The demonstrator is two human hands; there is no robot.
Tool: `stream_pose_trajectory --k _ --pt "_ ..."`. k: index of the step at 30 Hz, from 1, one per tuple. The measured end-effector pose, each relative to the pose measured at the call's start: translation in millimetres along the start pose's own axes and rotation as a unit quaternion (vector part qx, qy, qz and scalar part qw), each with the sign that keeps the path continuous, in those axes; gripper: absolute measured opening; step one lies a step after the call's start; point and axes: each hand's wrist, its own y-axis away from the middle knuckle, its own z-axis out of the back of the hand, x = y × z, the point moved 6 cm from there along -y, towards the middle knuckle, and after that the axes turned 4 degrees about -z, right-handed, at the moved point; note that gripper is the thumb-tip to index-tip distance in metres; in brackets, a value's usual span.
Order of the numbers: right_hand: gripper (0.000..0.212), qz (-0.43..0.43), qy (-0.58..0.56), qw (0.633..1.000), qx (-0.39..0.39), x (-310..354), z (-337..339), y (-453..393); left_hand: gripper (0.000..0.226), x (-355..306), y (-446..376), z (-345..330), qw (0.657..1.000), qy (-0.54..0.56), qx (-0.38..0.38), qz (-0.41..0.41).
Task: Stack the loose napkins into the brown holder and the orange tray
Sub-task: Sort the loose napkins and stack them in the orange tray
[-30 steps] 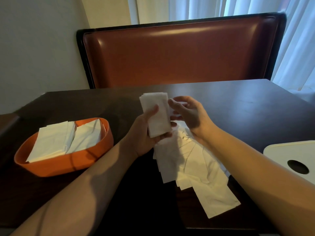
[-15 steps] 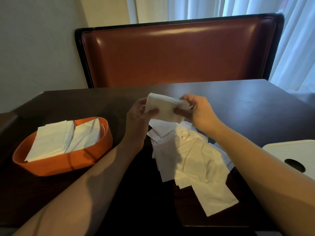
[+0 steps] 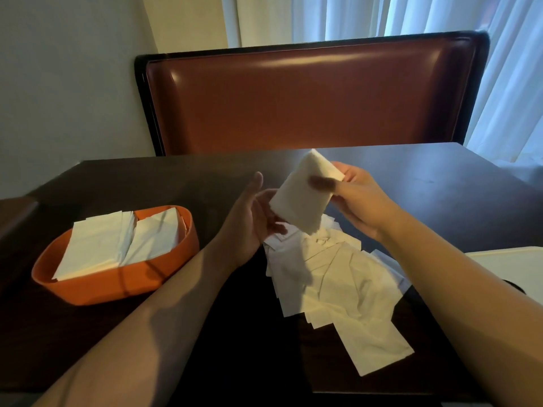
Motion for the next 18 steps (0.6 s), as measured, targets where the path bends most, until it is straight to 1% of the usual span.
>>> stream_pose_trajectory --k 2,4,5,7,9,11,12,14,16,18 --pt "0.036 -0.014 -0.046 0.997 0.055 2 -9 4 0.077 6 3 -11 0.992 0.049 0.090 0.071" --pt "0.043 -0.011 -0.039 0.997 0.067 3 -19 6 0.083 13 7 -20 0.981 0.059 0.153 0.101" --pt "0.046 -0.007 -0.033 0.998 0.061 2 -23 6 0.080 14 8 -24 0.977 0.068 0.174 0.104" --pt "0.047 -0.006 -0.031 0.998 0.045 2 -29 6 0.067 12 10 -29 0.969 0.117 0.193 0.097" --pt "0.043 -0.009 -0.037 0.999 0.029 1 -31 7 0.062 10 11 -29 0.964 0.160 0.195 0.086" --pt "0.041 -0.013 -0.041 0.999 0.017 0 -32 6 0.061 7 12 -29 0.966 0.167 0.180 0.077" --pt "0.041 -0.011 -0.038 0.999 0.010 -2 -32 6 0.060 7 12 -28 0.971 0.161 0.160 0.080" --pt "0.041 -0.002 -0.032 0.999 -0.002 -4 -33 5 0.048 7 13 -26 0.982 0.117 0.120 0.090" --pt "0.041 0.000 -0.024 1.000 -0.008 -6 -34 6 0.040 6 14 -28 0.987 0.076 0.113 0.090" --pt "0.038 -0.010 -0.010 1.000 -0.012 -10 -35 4 0.031 5 14 -30 0.988 0.078 0.104 0.085"
